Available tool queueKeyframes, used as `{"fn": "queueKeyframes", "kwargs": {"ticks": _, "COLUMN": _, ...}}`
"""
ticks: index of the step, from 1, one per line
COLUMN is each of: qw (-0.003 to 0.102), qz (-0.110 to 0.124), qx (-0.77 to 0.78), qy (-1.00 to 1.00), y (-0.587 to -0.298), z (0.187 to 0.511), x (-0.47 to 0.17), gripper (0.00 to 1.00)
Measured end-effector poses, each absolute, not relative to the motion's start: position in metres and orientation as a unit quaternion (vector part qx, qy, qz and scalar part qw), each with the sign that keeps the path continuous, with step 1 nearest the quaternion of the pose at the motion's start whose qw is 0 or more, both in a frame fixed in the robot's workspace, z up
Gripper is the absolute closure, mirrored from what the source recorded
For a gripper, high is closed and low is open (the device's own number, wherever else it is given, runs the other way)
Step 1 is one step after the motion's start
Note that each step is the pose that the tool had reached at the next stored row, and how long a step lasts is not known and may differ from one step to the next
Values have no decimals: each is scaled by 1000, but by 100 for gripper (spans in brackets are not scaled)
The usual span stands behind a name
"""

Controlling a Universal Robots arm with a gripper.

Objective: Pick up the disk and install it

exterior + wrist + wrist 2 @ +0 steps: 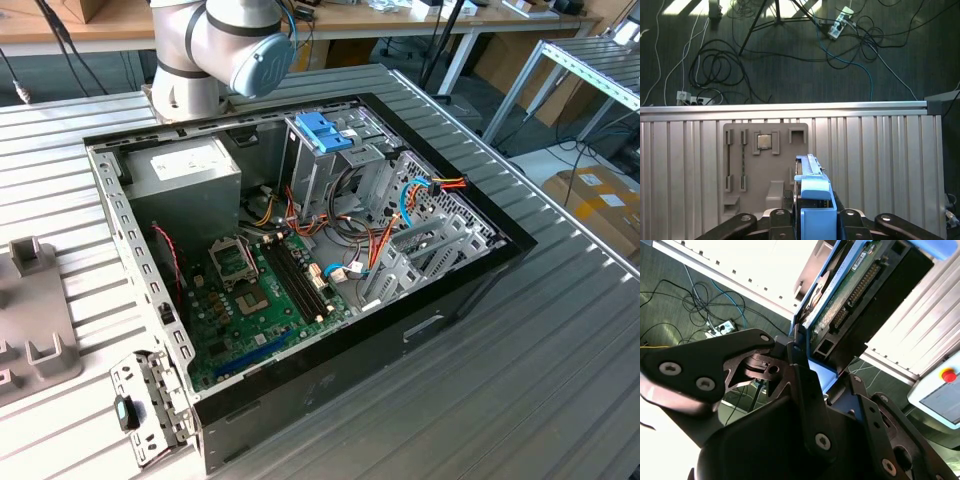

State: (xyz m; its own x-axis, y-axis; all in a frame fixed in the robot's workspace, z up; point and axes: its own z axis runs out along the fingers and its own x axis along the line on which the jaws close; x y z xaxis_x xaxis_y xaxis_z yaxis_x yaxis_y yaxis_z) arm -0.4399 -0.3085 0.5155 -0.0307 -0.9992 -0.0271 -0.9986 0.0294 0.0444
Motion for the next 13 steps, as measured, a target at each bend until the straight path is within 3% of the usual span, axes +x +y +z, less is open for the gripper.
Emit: {"fn": "queueKeyframes", "kwargs": {"ticks": 13, "qw": 6, "qz": -25, "qx": 696, "qy": -717, "y": -309, "z": 516, "x": -434, "gripper": 63}}
